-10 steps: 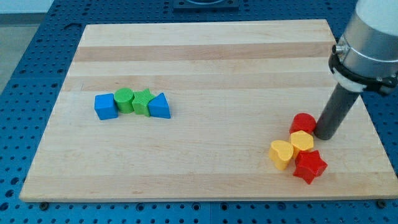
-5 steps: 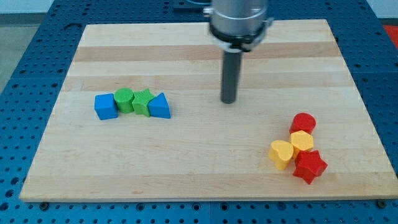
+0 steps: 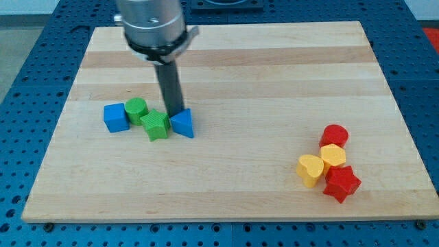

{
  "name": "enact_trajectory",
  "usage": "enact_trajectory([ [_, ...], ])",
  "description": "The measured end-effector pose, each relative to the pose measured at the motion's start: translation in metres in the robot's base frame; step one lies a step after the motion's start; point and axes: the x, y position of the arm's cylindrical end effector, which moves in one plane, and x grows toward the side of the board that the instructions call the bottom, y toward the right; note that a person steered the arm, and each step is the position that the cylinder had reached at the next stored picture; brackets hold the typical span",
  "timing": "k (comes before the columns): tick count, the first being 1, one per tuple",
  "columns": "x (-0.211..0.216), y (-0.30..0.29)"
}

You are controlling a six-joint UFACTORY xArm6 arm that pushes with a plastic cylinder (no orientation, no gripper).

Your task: Separate triangle from the green star

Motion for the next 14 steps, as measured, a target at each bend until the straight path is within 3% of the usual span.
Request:
enact_trajectory([
  [1,0.0,0.048],
  [4,0.014,0.008],
  [7,0.073,0.036],
  [9,0.081,-0.013],
  [11,0.125,-0.064],
  [14,0.124,0.071],
])
